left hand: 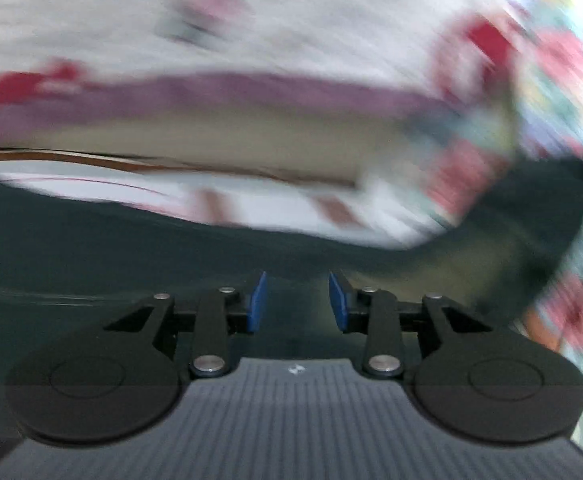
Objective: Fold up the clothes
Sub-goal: 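Carry the waistband with the right gripper toward the left gripper, folding the jeans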
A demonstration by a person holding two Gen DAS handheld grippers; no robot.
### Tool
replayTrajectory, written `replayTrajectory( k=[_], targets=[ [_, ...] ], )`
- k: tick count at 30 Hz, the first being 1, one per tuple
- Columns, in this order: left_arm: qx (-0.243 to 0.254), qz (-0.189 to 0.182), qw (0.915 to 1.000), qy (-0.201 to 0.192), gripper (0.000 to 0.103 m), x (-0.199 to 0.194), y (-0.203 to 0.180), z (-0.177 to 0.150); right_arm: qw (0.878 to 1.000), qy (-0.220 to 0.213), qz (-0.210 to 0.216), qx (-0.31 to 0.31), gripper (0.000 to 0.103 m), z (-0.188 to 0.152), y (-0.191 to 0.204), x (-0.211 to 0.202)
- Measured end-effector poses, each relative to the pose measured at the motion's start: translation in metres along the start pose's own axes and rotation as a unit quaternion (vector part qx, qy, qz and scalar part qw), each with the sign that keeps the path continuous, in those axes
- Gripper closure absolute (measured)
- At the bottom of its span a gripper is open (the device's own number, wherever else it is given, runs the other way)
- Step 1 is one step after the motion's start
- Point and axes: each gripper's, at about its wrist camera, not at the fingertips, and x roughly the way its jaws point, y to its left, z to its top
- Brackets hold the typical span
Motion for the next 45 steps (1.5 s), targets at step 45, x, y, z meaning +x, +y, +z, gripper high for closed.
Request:
replayTrajectory(
  k=[45],
  targets=[
    [-0.349,0.188,0.9138,-0.086,0.056,-0.182,0.225,-0.035,0.904,0.215,0.321,-0.184,0.086,-0.152,0.270,0.018]
  ],
)
